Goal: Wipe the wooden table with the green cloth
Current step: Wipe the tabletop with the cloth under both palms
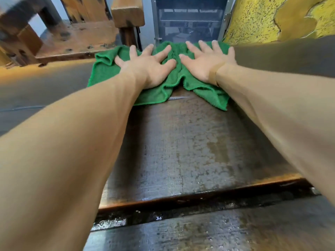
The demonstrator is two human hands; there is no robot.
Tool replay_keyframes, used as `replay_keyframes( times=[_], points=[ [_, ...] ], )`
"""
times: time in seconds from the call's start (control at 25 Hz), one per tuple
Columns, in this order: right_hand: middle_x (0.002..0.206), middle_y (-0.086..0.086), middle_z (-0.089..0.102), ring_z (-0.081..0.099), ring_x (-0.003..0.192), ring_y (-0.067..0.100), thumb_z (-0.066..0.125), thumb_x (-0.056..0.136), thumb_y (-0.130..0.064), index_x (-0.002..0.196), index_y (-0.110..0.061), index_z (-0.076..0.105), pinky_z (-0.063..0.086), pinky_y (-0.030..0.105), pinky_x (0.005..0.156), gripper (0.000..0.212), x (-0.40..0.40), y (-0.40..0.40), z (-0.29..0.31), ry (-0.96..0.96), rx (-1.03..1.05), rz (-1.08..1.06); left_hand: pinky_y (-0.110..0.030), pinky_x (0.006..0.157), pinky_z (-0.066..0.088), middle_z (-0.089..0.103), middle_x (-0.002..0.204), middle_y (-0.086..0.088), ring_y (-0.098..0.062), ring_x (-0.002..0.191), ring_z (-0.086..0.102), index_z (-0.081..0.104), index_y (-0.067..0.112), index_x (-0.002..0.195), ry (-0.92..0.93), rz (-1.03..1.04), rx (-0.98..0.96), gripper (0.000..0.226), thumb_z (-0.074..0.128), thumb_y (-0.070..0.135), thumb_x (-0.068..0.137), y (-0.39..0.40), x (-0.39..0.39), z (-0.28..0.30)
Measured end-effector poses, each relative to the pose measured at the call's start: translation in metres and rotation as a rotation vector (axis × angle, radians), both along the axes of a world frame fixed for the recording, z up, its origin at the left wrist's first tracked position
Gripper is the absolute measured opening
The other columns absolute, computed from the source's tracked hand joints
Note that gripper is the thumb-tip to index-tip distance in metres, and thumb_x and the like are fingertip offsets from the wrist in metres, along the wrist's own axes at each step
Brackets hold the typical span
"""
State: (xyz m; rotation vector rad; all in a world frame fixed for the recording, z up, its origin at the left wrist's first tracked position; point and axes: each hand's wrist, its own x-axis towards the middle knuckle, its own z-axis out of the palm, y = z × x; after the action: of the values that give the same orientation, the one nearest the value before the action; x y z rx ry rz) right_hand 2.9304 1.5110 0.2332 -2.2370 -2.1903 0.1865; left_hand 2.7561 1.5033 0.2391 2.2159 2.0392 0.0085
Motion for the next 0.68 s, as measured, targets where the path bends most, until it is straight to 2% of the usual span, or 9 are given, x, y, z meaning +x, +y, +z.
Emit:
replay_keyframes(
  times=[0.24,0.52,0.68],
  points=[
    [0.169,-0.009,-0.006,-0.008,0.156,0.025,0.010,0.100,-0.061,0.158,-0.046,-0.002,-0.007,0.065,0.119,0.061,0.002,-0.075,0.002,-0.003,0.009,0.027,-0.076,0.113,-0.006,-0.010,0.169,0.012,-0.036,0.154,-0.012,0.000,0.057,0.154,0.022,-0.058,-0.019,0.056,0.013,0.064,0.100,-0.068,0.014,0.000],
    [0.169,-0.008,-0.012,-0.013,0.155,0.025,0.011,0.101,-0.060,0.158,-0.045,-0.008,-0.010,0.066,0.118,0.061,0.013,-0.211,0.004,-0.002,-0.034,0.061,-0.077,0.111,-0.006,-0.021,0.167,0.008,-0.039,0.152,-0.019,-0.010,0.051,0.155,0.062,-0.087,-0.050,0.060,0.012,0.060,0.100,-0.206,0.026,0.000],
    [0.169,-0.007,-0.012,-0.013,0.155,0.026,-0.007,0.087,-0.064,0.158,-0.045,-0.009,-0.011,0.066,0.117,0.074,0.020,-0.315,0.012,0.000,-0.046,0.089,-0.076,0.112,-0.007,-0.021,0.167,0.006,-0.040,0.152,-0.018,-0.010,0.050,0.155,0.079,-0.098,-0.024,0.064,0.005,0.062,0.095,-0.314,0.028,-0.002]
  ],
)
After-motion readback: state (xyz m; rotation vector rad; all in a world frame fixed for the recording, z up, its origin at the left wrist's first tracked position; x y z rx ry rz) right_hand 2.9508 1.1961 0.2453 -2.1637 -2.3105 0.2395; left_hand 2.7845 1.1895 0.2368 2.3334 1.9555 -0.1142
